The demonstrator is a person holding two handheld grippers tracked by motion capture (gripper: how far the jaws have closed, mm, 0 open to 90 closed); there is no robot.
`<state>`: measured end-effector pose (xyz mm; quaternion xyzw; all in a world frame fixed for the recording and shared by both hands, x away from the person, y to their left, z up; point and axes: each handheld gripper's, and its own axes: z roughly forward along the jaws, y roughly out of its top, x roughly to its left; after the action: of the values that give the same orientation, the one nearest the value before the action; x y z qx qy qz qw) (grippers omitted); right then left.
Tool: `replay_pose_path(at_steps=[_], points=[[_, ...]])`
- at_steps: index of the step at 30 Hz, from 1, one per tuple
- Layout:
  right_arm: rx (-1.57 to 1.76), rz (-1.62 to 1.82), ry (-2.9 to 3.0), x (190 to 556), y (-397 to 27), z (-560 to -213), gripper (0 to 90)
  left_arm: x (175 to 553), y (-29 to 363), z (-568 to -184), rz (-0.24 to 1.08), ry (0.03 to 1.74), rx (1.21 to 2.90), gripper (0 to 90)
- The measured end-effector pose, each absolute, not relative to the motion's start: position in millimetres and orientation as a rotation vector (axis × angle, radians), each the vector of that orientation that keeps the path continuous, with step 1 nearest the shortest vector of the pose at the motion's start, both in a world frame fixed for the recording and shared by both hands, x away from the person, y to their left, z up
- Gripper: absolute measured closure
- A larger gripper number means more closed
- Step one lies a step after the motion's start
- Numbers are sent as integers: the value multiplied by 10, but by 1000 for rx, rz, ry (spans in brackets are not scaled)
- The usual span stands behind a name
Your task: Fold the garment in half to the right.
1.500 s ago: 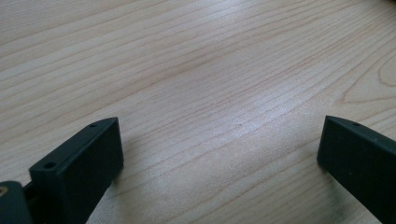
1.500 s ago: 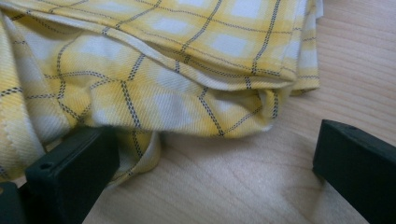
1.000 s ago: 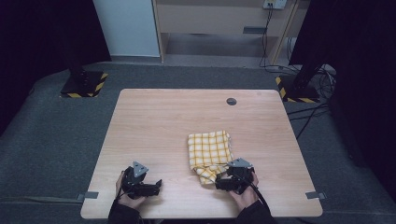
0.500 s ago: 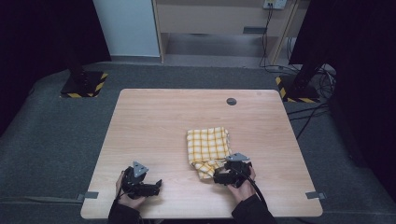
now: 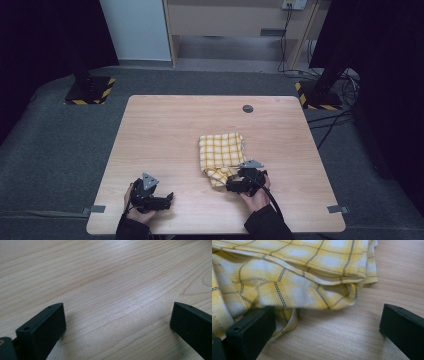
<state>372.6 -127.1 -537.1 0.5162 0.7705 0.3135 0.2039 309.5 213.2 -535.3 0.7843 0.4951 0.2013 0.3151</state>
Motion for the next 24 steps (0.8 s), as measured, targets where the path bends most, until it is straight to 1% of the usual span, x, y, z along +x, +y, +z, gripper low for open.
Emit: replay_pose_path(at_steps=[24], points=[[1404, 892, 2174, 3933, -1166, -5377, 5, 3096, 2132, -5353, 530, 1304, 2066, 0]])
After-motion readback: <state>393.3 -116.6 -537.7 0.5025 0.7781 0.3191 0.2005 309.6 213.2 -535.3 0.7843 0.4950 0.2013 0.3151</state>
